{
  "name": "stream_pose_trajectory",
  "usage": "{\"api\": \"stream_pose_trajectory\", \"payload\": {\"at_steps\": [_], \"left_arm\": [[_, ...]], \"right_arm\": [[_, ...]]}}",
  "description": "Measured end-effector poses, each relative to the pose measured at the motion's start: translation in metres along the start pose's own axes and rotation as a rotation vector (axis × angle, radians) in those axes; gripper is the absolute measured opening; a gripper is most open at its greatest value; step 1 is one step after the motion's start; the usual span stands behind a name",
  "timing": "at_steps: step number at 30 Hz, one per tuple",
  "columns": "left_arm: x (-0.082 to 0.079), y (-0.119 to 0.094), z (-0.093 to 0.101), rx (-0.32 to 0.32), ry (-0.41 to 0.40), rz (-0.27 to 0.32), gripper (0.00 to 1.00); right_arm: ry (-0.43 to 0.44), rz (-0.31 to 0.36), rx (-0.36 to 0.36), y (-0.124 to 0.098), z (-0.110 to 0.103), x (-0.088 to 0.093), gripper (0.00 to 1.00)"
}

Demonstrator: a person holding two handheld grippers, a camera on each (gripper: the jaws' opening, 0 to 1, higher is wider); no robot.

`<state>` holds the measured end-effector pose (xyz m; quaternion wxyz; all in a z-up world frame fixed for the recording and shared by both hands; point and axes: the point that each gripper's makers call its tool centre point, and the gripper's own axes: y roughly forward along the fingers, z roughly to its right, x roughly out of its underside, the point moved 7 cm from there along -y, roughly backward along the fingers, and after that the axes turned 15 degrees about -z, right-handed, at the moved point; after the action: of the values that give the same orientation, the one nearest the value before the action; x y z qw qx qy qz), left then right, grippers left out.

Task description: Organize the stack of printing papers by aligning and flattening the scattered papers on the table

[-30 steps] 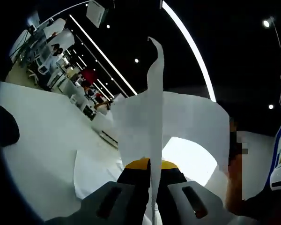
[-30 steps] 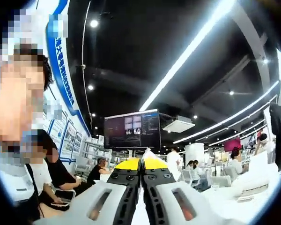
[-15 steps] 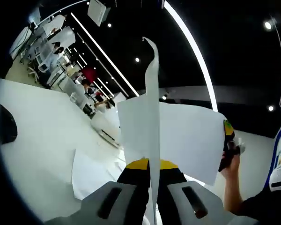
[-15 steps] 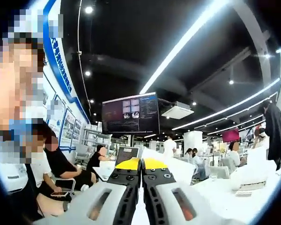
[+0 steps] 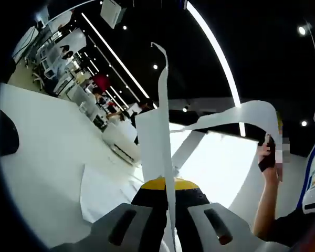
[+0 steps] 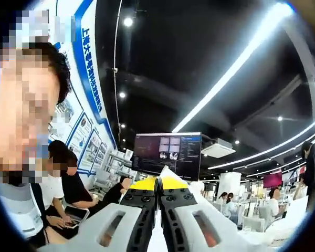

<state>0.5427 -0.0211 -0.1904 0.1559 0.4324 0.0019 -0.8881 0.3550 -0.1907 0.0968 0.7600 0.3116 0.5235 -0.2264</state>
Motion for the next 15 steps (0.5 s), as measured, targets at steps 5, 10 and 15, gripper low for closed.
{"api": "stream_pose_trajectory", "payload": {"at_steps": [5,10,15], "left_arm": [[0.001,0.001,0.000,0.004,-0.003,0.000,0.06],[0.002,0.002,0.001,0.013,-0.013,-0.006,0.06],[0.002,0.001,0.004,0.019,-0.010,0.002,0.06]], "right_arm": [[0.008,0.017,0.028,-0.013,0.003,0.009,0.00],[0.125,0.007,0.120,-0.029,0.038,0.048,0.00],[0.222,-0.049,0.193,-0.043,0.061,0.099,0.00]]}}
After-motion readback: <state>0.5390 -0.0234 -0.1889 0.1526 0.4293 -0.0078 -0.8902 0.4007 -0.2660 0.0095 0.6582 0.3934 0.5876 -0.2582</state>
